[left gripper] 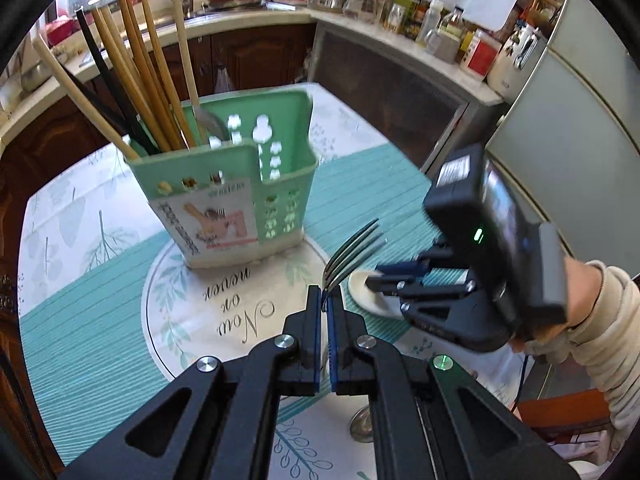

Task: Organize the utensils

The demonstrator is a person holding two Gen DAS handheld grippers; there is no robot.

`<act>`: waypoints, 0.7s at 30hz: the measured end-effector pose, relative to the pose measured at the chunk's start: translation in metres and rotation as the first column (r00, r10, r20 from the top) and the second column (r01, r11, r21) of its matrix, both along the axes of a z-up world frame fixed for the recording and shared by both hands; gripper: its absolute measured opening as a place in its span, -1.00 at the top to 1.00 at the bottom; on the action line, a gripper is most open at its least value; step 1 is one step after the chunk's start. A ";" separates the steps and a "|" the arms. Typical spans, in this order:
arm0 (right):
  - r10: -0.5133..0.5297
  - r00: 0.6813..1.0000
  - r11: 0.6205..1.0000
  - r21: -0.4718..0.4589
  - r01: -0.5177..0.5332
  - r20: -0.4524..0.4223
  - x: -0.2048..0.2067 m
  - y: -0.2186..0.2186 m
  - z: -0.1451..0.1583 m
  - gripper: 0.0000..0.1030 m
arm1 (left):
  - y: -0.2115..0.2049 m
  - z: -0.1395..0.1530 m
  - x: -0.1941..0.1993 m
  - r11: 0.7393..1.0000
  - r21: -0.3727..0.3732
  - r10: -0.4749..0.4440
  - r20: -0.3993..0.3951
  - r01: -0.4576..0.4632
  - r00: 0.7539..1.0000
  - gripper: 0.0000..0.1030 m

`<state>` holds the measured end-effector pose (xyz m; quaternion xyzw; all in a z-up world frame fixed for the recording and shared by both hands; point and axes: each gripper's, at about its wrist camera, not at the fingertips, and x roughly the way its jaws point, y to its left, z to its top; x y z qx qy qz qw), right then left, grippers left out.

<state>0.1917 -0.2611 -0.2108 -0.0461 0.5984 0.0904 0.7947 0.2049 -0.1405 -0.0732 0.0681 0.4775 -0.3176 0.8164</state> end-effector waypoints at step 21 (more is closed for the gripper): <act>-0.052 0.967 0.998 0.060 0.038 0.249 -0.040 0.009 0.044 0.96 | 0.003 0.078 0.015 0.986 -0.142 0.104 0.135 -0.084 0.985 0.99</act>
